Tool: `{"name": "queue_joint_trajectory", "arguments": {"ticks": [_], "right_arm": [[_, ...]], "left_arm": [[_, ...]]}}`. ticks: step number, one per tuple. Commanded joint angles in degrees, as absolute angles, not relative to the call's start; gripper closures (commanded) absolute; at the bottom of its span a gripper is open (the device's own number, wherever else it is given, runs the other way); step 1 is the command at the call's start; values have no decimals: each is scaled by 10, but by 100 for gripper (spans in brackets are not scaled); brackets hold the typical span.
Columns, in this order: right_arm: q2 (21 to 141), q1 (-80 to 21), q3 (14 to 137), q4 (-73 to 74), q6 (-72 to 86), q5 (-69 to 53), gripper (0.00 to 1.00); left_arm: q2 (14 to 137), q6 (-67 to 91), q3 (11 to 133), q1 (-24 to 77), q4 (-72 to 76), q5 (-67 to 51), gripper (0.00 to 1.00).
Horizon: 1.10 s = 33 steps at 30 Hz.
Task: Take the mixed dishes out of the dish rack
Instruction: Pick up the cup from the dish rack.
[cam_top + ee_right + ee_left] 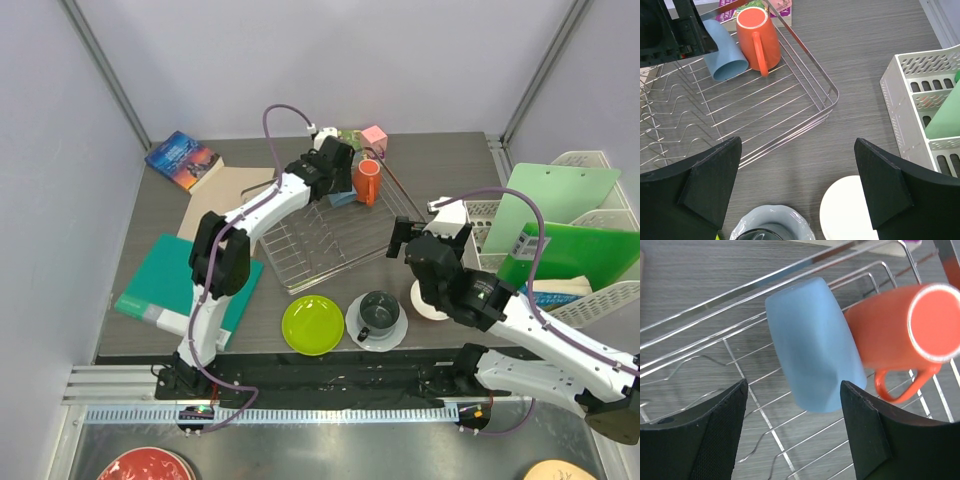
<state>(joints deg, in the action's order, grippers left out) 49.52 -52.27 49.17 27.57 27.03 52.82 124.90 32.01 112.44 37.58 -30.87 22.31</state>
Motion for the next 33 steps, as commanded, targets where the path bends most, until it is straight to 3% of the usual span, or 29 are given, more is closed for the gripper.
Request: {"name": "queue_joint_trajectory", "arguments": {"ticks": [1,10,21,33], "right_arm": [[490,-521,505,250,266,543,0],[480,-519,493,245,264,552,0],[465,-519,482,243,262,547,0],[465,-519,479,242,262,549,0]], "left_arm": [[1257,427,1132,364,-250,220,25],[1285,502,1134,362,-229,243,14],[1353,536,1174,359,-230,234,18],[1260,505,1085,356,-184,262,62]]}}
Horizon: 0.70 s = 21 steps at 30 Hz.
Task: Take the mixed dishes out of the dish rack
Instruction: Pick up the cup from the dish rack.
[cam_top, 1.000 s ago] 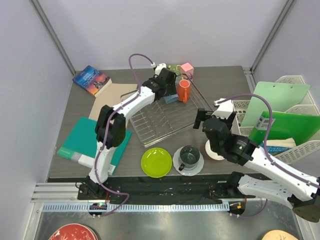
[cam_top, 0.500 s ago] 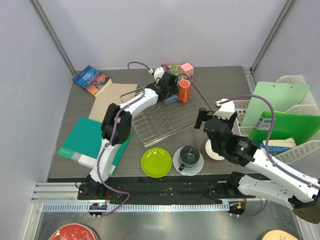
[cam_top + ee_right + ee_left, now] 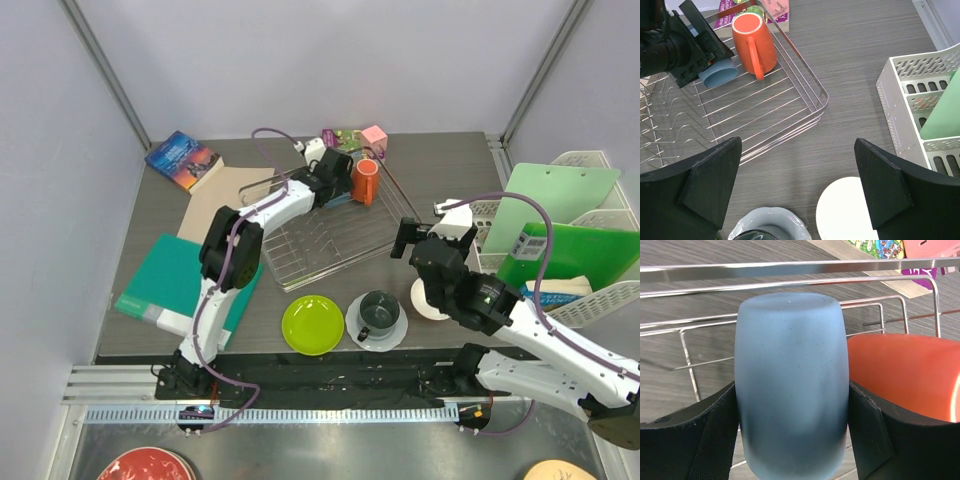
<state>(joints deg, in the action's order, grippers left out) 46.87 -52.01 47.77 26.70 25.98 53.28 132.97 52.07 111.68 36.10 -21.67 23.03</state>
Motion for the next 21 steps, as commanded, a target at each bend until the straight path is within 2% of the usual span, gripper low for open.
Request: {"name": "queue_joint_trajectory", "arguments": {"ticks": [1,9,13,16,17,18,21], "right_arm": [[467,-519,480,242,262,548,0],[462,-519,490,241,257,542,0],[448,-519,490,230,250,527,0],[426,-519,472,191,224,500,3],[416,-519,457,177,221,496,6],[406,-519,447,143,210,485,14],[353,-519,407,69,185,418,19]], "left_arm": [[1236,505,1079,356,-185,264,63],[1115,500,1026,356,-158,259,83],[1043,517,996,361,-142,236,100],[979,547,945,359,-94,144,100],[963,555,931,358,-77,108,100],[935,584,903,356,-66,47,100],[895,670,867,346,-45,-47,100]]}}
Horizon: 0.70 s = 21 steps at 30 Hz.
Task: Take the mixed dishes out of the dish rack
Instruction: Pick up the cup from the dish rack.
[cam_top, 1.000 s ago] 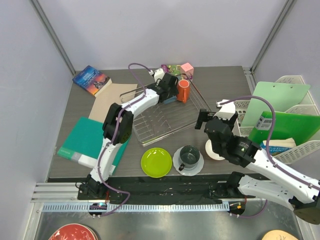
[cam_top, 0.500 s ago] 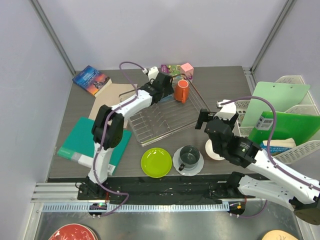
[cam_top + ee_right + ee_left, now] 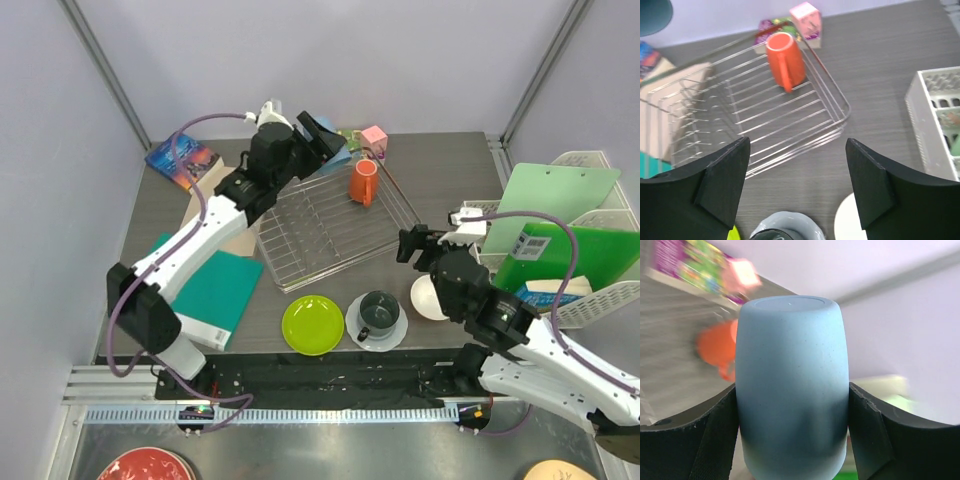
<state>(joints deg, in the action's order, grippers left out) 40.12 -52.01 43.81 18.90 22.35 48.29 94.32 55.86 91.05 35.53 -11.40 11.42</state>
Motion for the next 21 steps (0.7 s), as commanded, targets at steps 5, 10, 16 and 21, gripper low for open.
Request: {"name": "queue_joint_trajectory", "arguments": {"ticks": [5,10,16,21], "right_arm": [[322,-518,390,19,162,355,20],[322,-519,374,-42,136,288,29],[358,-518,355,-112,134,241,27],[396,-519,368,-118,147,214,27]], "left_arm": [[855,844,747,344,53,-211,100],[812,903,696,352,91,-235,100],[785,921,666,363,92,-211,100],[785,925,666,367,104,-210,100]]}}
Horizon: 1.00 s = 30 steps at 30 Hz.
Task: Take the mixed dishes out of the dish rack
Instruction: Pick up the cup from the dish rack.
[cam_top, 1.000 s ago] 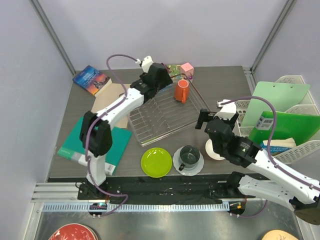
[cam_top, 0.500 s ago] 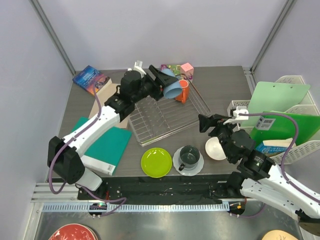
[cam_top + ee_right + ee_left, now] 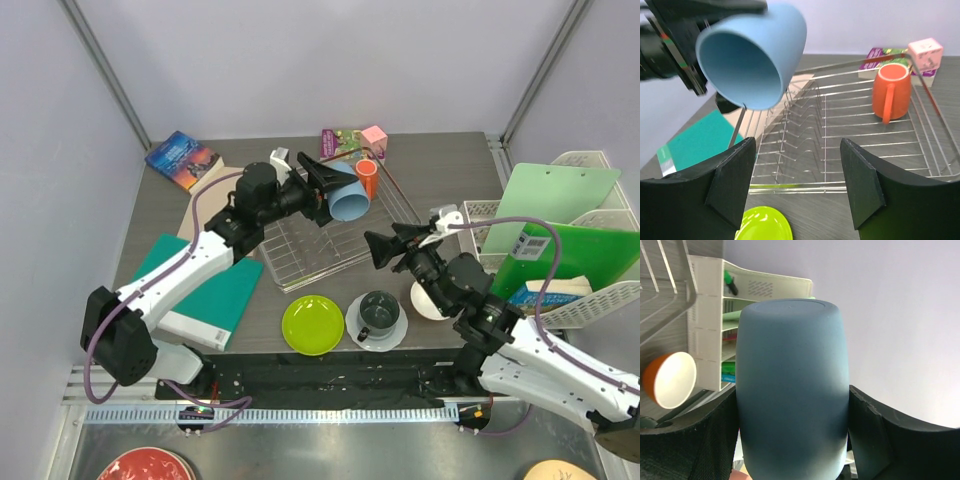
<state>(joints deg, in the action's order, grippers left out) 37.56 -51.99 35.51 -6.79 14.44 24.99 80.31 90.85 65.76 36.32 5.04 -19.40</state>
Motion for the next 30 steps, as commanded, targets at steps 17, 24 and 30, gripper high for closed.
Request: {"name": "queue_joint_trajectory", "arguments": {"ticks": [17,24,30], "right_arm": [[489,-519,406,-216,106,237,31],[561,-519,473,-145,119,323,80],[541,-519,531,-13,180,337,99]], "left_arm": [[784,925,640,388,120,-214,100],[776,906,641,396,120,-221,100],[711,762,657,390,-18,-112,71]]}}
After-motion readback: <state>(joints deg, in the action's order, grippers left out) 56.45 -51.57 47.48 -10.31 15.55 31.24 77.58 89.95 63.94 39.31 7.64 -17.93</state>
